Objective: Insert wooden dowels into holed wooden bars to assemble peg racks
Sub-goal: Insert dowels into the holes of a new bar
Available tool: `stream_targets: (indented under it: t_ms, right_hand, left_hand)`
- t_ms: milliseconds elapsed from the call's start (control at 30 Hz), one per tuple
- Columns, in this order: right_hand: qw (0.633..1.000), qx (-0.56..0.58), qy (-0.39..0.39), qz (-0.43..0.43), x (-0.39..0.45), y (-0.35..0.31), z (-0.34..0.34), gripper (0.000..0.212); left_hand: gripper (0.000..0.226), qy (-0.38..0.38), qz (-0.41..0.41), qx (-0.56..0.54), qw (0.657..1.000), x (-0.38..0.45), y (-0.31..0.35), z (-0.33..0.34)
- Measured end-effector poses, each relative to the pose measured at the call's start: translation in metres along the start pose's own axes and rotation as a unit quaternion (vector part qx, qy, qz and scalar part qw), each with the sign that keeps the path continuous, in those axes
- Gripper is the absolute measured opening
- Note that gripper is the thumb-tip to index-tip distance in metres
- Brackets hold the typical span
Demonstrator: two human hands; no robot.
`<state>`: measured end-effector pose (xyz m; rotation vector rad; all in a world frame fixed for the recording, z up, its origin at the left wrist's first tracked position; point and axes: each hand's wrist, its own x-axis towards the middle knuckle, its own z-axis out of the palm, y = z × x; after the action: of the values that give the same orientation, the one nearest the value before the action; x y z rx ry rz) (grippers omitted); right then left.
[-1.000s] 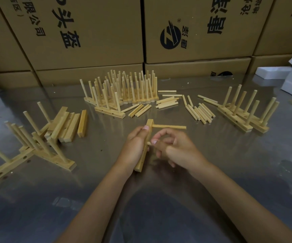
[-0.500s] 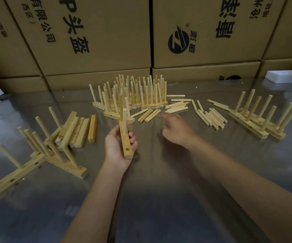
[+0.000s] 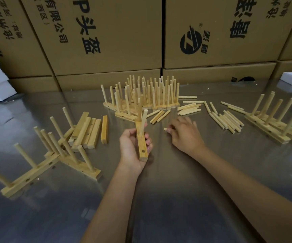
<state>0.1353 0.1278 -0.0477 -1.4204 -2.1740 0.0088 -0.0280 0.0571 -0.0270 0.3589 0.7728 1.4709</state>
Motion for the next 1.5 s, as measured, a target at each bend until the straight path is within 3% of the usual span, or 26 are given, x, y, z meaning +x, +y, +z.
stream_targets:
  t_ms: [133,367,600,800,1000,1233,1400,1500]
  right_hand:
    - [0.993,0.086,0.013,-0.077,-0.058,-0.030,-0.026,0.008]
    - [0.987,0.140,0.023,-0.070,-0.118,-0.057,-0.052,0.016]
    - [0.987,0.120,0.051,-0.090,-0.113,-0.055,-0.058,0.021]
    - [0.986,0.150,0.003,-0.079,-0.113,-0.051,-0.063,0.022]
    - [0.990,0.106,-0.038,-0.081,-0.109,-0.049,-0.073,0.019]
    - [0.983,0.175,-0.058,-0.012,-0.104,-0.048,-0.076,0.017]
    - [0.994,0.107,0.014,0.032,-0.101,-0.038,-0.078,0.029]
    - [0.989,0.089,0.061,0.101,-0.102,-0.030,-0.074,0.043]
  left_hand:
    - [0.031,0.019,0.010,0.063,0.998,-0.003,-0.002,0.004]
    - [0.026,0.055,0.021,0.240,0.969,-0.015,-0.018,0.020]
    - [0.025,0.070,0.032,0.207,0.975,-0.032,-0.025,0.032]
    - [0.025,0.064,0.064,0.206,0.974,-0.037,-0.033,0.037]
    - [0.022,0.048,0.078,0.234,0.968,-0.036,-0.041,0.035]
    - [0.020,0.038,0.136,0.302,0.943,-0.032,-0.038,0.034]
    - [0.026,0.092,0.199,0.328,0.919,-0.024,-0.034,0.028]
    - [0.028,0.148,0.202,0.274,0.929,-0.017,-0.028,0.021]
